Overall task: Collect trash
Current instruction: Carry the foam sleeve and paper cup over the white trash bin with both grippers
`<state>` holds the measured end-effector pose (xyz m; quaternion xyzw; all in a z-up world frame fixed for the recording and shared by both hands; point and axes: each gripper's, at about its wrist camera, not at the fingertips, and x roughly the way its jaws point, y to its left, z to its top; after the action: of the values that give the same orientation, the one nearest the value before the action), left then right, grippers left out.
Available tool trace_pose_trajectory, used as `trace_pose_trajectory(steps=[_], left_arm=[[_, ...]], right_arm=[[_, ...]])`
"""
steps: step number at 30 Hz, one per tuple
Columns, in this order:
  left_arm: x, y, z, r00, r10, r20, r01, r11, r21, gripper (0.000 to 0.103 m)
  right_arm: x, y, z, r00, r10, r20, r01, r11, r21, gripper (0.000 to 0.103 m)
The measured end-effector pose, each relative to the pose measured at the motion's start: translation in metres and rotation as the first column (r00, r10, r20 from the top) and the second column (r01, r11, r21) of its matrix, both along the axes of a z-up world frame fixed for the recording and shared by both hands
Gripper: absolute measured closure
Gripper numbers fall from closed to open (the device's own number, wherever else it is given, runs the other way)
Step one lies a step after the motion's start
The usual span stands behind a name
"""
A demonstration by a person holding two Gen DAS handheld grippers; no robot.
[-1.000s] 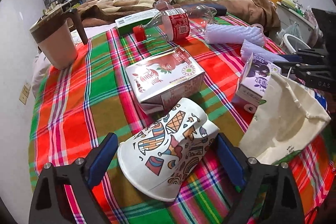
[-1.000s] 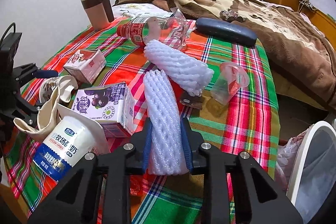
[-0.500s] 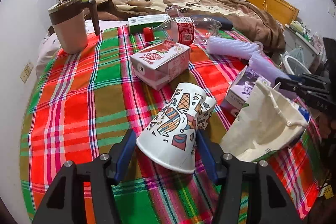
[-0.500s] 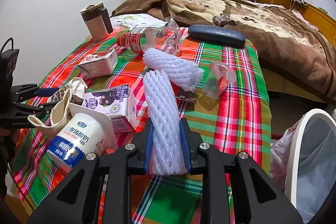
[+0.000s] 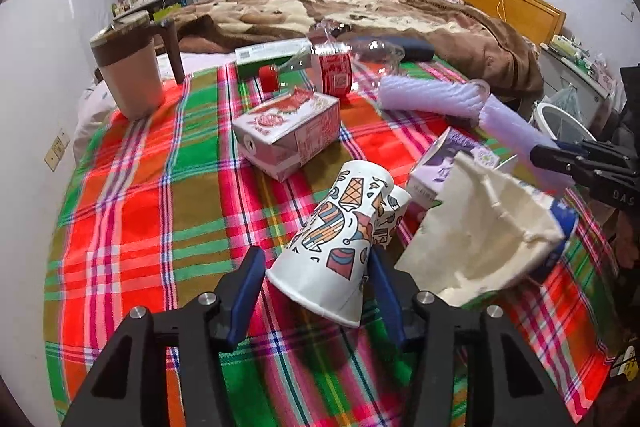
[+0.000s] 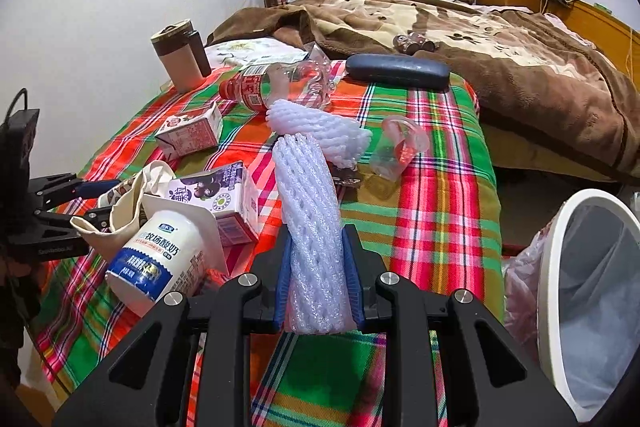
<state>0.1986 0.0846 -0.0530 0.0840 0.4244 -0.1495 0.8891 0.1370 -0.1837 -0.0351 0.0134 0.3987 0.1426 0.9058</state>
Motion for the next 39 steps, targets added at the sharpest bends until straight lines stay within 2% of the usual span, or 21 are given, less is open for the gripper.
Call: trace_pose_trajectory(steps=[8,13,17,28,39], left_arm=[[-0.023,-0.007,0.041,0.997,0.044,0.061,-0.039,0.997,-0.069,0.05],[-0.035,-0.032,0.067,0.995,0.024,0.097,-0.013,0.994,-0.112,0.048],[-0.042,-0.062,0.078,0.994,-0.032,0.103,0.047,0.989,-0.143,0.048],[-0.051,-0.151,0.085,0.982,-0.148,0.114,0.167,0.97,-0.177,0.047],[-0.035,-0.253,0.064,0.961,-0.274,0.042,0.277,0.939,-0.202,0.046]], right_arm=[[-0.013,-0.011,0.015,0.999,-0.027,0.045,0.027,1.0,0.0,0.078],[-0.026,-0.026,0.025,0.996,-0.059,0.074,0.057,0.998,0.03,0.078],[-0.038,-0.042,0.033,0.991,-0.093,0.095,0.09,0.995,0.035,0.078],[-0.061,-0.094,0.049,0.967,-0.216,0.133,0.213,0.977,0.031,0.078],[-0.068,-0.148,0.034,0.927,-0.356,0.114,0.36,0.933,-0.014,0.078]])
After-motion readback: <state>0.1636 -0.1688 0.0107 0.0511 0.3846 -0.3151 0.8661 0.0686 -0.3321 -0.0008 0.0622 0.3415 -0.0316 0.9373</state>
